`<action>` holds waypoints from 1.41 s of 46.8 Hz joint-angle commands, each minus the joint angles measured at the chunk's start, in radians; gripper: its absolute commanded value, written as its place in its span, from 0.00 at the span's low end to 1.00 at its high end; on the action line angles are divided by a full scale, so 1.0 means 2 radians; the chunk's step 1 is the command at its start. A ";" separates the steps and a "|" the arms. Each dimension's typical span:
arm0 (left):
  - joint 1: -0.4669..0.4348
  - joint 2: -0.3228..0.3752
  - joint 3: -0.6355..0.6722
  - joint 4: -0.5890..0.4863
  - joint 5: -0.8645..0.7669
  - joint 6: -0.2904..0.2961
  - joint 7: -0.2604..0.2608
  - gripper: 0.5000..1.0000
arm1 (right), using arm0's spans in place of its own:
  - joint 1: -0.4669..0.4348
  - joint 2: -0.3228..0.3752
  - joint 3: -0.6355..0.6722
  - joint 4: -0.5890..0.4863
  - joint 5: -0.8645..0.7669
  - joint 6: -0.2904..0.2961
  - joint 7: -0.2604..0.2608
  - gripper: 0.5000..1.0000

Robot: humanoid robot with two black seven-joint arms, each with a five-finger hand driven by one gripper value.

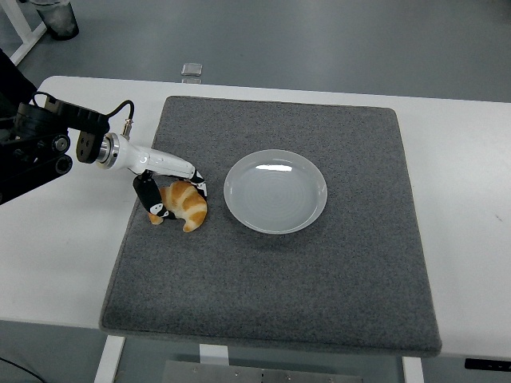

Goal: Place the bread on the plate

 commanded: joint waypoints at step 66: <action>-0.174 0.003 -0.006 0.014 -0.074 0.022 0.000 0.00 | -0.001 0.000 0.000 0.000 0.000 0.001 0.000 0.90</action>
